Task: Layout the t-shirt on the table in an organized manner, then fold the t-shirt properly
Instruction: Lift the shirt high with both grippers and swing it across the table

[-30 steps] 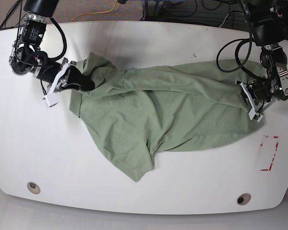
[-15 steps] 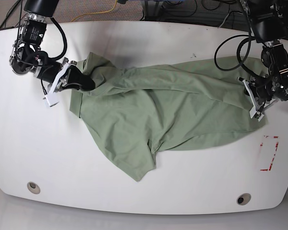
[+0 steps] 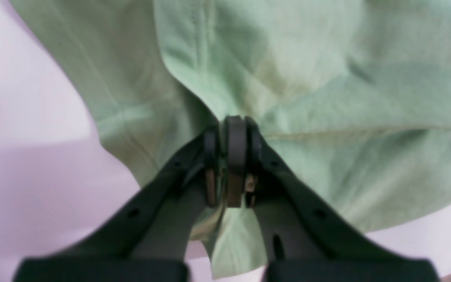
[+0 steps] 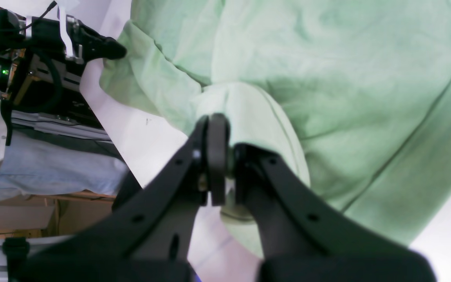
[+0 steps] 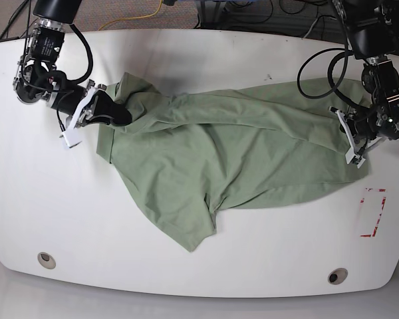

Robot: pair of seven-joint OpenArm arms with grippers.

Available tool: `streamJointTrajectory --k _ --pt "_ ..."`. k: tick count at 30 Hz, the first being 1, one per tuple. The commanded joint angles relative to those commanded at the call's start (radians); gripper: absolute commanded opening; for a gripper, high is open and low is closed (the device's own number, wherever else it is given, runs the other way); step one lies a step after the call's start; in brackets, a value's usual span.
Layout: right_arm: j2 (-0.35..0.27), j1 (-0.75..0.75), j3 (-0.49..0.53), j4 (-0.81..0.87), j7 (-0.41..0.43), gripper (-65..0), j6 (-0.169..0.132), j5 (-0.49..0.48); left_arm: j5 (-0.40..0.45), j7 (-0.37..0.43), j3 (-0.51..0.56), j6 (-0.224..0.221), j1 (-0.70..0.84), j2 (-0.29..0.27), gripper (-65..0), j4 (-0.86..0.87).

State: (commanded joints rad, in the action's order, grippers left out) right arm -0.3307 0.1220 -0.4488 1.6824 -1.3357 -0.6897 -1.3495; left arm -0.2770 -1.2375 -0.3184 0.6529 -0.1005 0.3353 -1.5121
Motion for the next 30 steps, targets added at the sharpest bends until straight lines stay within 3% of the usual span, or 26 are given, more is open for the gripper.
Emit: streamJointTrajectory --k 3,7,16,26,30 --pt "-0.002 -0.005 -0.002 0.000 0.000 -64.4 0.002 0.000 -0.002 0.002 -0.002 0.002 0.002 0.000 -64.6 -0.064" --pt "-0.003 -0.025 -0.006 0.000 0.002 -64.5 0.002 0.002 -0.002 0.000 -0.002 0.045 -0.002 -0.002 -64.6 -0.160" --pt "-0.008 -0.147 -0.006 -0.127 0.002 -64.7 0.002 0.069 -0.002 -0.002 -0.061 0.045 -0.084 -0.006 -64.6 -0.247" --pt "-0.097 -0.519 0.005 -0.362 0.005 -64.4 0.002 0.144 0.005 -0.003 -0.074 0.045 -0.396 -0.008 -64.6 -0.219" --pt "-0.149 -0.712 0.074 -0.497 0.008 -64.4 0.000 0.155 0.003 -0.021 -0.075 0.045 -0.549 -0.009 -64.6 -0.173"
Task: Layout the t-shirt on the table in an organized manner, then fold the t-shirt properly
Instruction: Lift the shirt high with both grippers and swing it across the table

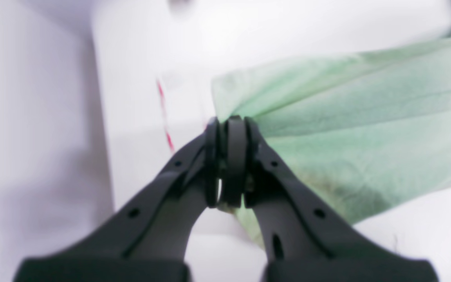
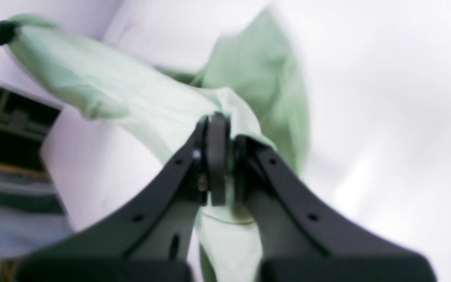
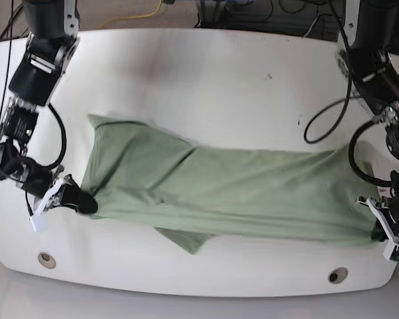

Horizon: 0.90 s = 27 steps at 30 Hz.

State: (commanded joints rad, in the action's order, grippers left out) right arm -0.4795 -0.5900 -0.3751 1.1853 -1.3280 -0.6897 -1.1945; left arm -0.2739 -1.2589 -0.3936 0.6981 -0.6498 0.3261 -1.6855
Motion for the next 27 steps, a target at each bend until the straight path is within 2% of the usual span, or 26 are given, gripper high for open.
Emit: streamJointTrajectory --k 4,11,13,18,21,24,27 --pt "-0.034 -0.189 0.057 -0.089 0.009 -64.4 0.000 0.000 0.003 -0.025 -0.003 0.000 -0.160 -0.046 -64.6 0.031" --pt "-0.077 -0.508 0.215 -0.186 0.011 -64.4 0.000 0.000 -0.003 -0.058 0.003 0.000 -0.420 -0.063 -64.4 0.046" --pt "-0.087 -0.589 0.249 -0.227 0.011 -64.4 0.000 0.000 -0.003 -0.060 0.003 0.000 -0.499 -0.089 -64.4 0.084" --pt "-0.109 -0.769 0.347 -0.247 0.011 -64.4 0.000 0.000 -0.003 -0.057 0.000 0.000 -0.680 -0.092 -64.4 0.183" --pt "-0.126 -0.816 0.394 -0.247 0.009 -64.4 0.000 -0.005 -0.005 -0.058 0.000 0.000 -0.721 -0.092 -64.4 0.209" --pt "-0.127 -0.816 0.400 -0.244 -0.005 -64.4 0.000 -0.014 -0.005 -0.058 0.003 0.000 -0.720 -0.094 -64.3 0.209" --pt "-0.155 -0.753 0.402 -0.245 -0.012 -64.4 0.000 -0.061 -0.006 -0.061 0.000 0.000 -0.660 -0.094 -64.3 0.204"
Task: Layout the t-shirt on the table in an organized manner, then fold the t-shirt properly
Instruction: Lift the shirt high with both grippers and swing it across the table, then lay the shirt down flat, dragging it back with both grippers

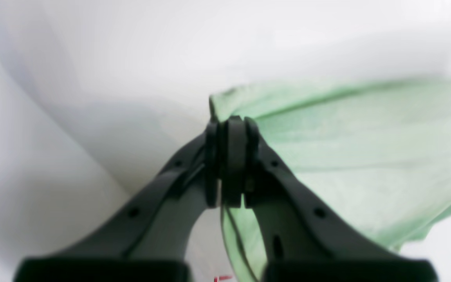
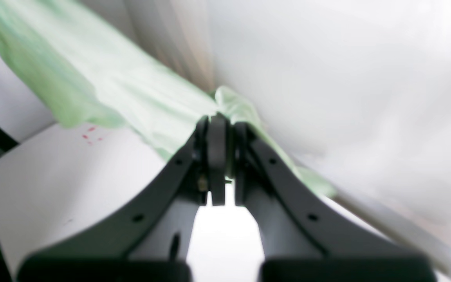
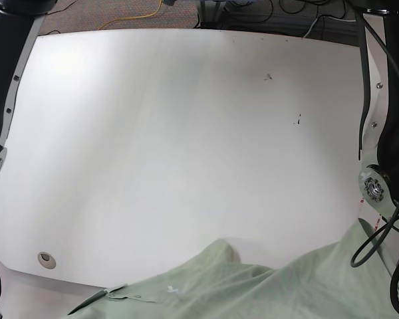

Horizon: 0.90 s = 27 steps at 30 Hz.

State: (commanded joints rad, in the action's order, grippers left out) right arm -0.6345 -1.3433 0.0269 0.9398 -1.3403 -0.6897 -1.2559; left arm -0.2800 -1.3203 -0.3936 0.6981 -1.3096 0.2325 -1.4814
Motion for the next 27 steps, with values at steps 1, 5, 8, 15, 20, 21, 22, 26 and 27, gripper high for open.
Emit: streamJointTrajectory --k 1,5,8,15,20,21,22,26,27 --pt "-0.009 0.023 0.000 0.000 0.000 -64.4 0.000 -0.014 -0.003 0.000 0.000 0.000 0.025 0.000 -64.3 -0.003" --pt "-0.044 0.163 -0.002 0.009 0.000 -64.4 0.000 -0.084 -0.043 0.000 -0.002 0.000 0.129 0.003 -64.3 -0.063" --pt "-0.069 0.334 -0.005 0.075 0.000 -64.4 0.000 -0.130 -0.077 -0.025 -0.003 0.000 0.264 0.025 -64.3 -0.129" --pt "-0.060 0.741 -0.130 0.203 0.000 -64.4 0.000 -0.169 -0.160 -0.032 -0.031 0.000 0.595 0.029 -64.4 -0.295" --pt "0.025 0.987 -0.193 0.284 0.000 -64.4 0.000 -0.161 -0.176 -0.029 -0.083 0.000 0.864 0.031 -64.4 -0.334" --pt "0.034 1.026 -0.195 0.287 0.000 -64.4 0.000 -0.161 -0.176 -0.029 -0.095 0.000 0.914 0.031 -64.4 -0.336" --pt "0.046 1.060 -0.195 0.287 0.000 -64.4 0.000 -0.161 -0.176 -0.029 -0.104 0.000 0.950 0.031 -64.4 -0.338" --pt "0.086 1.191 -0.196 0.288 0.000 -64.4 0.000 -0.163 -0.176 -0.028 -0.153 0.000 1.119 0.031 -64.4 -0.351" --pt "0.095 1.214 -0.196 0.288 0.000 -64.4 0.000 -0.163 -0.176 -0.026 -0.167 0.000 1.160 0.031 -64.3 -0.350"
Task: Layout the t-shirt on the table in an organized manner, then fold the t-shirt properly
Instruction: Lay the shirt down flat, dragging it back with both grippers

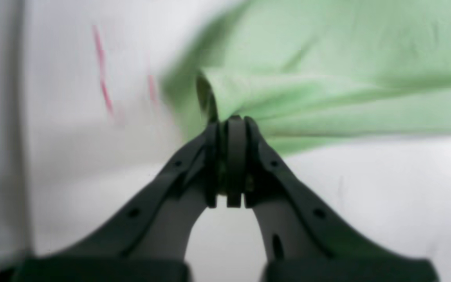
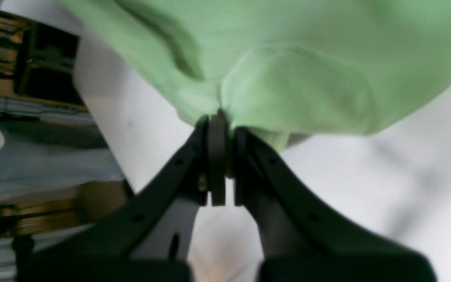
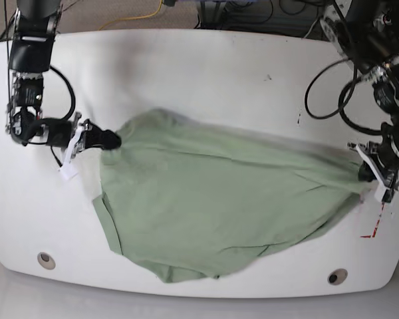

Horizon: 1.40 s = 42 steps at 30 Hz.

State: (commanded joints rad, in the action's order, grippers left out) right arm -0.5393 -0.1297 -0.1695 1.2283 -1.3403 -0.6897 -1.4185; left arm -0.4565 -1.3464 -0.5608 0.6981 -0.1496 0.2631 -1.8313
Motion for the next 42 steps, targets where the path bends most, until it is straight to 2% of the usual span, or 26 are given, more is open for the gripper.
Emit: streamJointTrajectory --k 6,14,24,33,36,38,40,42 --pt "0.021 0.115 0.000 0.006 0.000 -64.4 0.000 -0.005 0.002 0.043 -0.048 0.000 0.193 0.000 -64.3 0.000" --pt "0.023 0.209 -0.002 0.164 0.000 -64.4 0.003 0.002 0.006 0.115 -0.054 0.000 0.367 0.009 -64.2 0.003" --pt "0.052 0.236 -0.002 0.210 0.006 -64.4 0.009 0.006 0.006 0.121 -0.052 0.000 0.420 0.028 -64.0 0.005" --pt "0.052 0.245 0.000 0.210 0.052 -64.4 0.009 0.006 0.002 0.121 -0.049 0.000 0.422 0.052 -63.2 0.002" --pt "0.051 0.245 0.000 0.212 0.052 -64.4 0.009 0.006 0.000 0.121 -0.051 0.000 0.422 0.051 -55.6 0.000" --pt "0.049 0.245 0.000 0.212 0.054 -64.4 0.009 0.008 0.000 0.120 -0.051 0.000 0.422 0.051 -47.5 -0.002" --pt "0.051 0.245 0.000 0.213 0.054 -64.4 0.009 0.035 0.000 0.118 -0.051 0.000 0.422 0.051 -41.0 -0.002" --pt "0.052 0.239 0.000 0.213 0.054 -64.4 0.009 0.072 0.000 0.115 -0.052 0.000 0.422 0.051 -37.4 -0.003"
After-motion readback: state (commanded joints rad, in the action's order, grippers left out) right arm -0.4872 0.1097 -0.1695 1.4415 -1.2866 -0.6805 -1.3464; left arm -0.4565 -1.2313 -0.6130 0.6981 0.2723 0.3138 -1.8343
